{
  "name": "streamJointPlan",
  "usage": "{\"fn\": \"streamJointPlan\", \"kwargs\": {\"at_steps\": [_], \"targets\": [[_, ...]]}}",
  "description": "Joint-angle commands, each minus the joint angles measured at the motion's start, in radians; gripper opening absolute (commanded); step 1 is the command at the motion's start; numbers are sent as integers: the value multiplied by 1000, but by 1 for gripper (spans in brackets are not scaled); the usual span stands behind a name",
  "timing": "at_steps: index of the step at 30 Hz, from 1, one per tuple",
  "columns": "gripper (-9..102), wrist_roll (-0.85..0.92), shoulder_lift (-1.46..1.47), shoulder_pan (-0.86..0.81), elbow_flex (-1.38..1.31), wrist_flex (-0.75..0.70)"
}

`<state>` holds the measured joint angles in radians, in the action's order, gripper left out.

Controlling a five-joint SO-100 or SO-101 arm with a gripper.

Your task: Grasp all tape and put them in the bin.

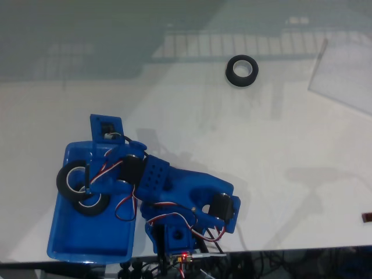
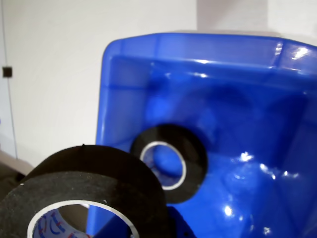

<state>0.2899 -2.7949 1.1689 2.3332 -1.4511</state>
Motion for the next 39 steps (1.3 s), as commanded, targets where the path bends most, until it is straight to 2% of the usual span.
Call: {"fn": "streamJointPlan", "kwargs": {"at_steps": [1, 6, 7, 10, 13, 22, 25, 33, 39], "targets": [[0, 12, -6, -5, 2, 23], [1, 34, -21, -8, 35, 37], [5, 34, -26, -8, 44, 41], [27, -38, -43, -25, 64, 75], [40, -118, -52, -41, 71, 127], [42, -190, -48, -140, 71, 253], [42, -232, -20, -276, 69, 337], [41, -400, 179, -807, 67, 649], [41, -494, 350, -1112, 35, 755]]}}
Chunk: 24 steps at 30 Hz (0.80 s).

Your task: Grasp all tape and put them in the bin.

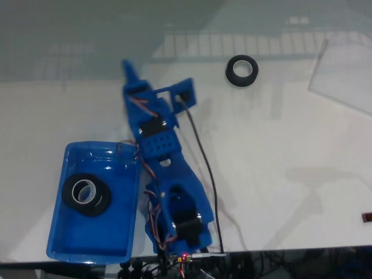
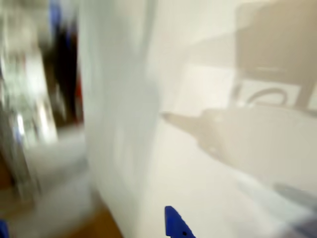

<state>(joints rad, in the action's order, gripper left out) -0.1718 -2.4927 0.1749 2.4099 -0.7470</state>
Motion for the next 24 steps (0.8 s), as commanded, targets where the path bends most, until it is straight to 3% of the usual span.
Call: {"fn": "streamJointPlan", "kwargs": {"at_steps": [1, 13, 24], "targets": [[41, -44, 74, -160, -52, 58], [39, -152, 580, -489, -430, 38], [41, -173, 994, -611, -905, -238]]}}
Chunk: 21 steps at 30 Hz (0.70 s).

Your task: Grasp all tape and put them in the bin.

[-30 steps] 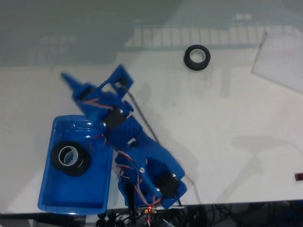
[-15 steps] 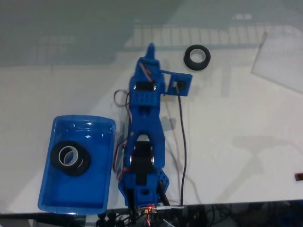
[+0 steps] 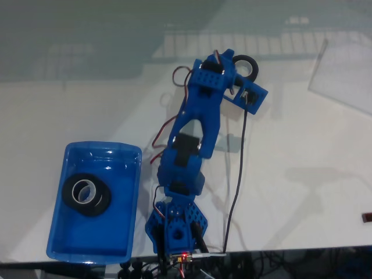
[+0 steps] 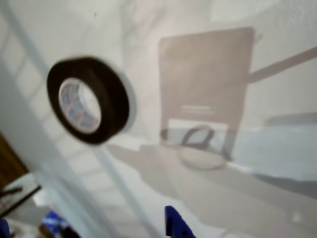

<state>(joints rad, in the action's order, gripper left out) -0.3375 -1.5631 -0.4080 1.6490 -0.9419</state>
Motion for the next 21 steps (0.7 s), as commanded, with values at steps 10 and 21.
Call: {"fn": "streamJointPlan", "kwargs": {"at_steps": [10, 21], "targets": [[40, 23, 462, -60, -600, -281], [39, 52, 776, -49, -1017, -508]]}}
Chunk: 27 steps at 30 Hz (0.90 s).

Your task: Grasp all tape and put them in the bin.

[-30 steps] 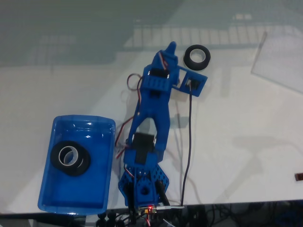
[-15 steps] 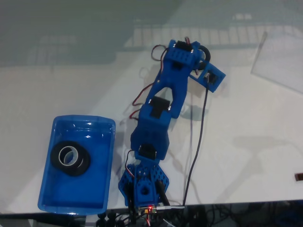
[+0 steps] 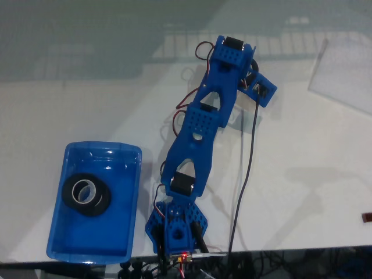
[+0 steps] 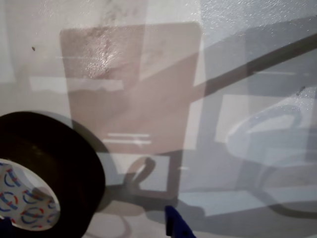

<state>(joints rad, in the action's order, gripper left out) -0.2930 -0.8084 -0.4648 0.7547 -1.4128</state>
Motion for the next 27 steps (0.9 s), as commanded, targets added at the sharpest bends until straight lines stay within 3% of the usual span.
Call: {"fn": "streamJointPlan", "kwargs": {"at_steps": [1, 20, 22, 26, 27], "targets": [[39, 8, 46, 6, -158, -52], [30, -6, 167, -8, -288, -107], [25, -14, 175, -8, -293, -110], [0, -43, 187, -14, -302, -112], [0, -54, 189, -15, -302, -112]]}}
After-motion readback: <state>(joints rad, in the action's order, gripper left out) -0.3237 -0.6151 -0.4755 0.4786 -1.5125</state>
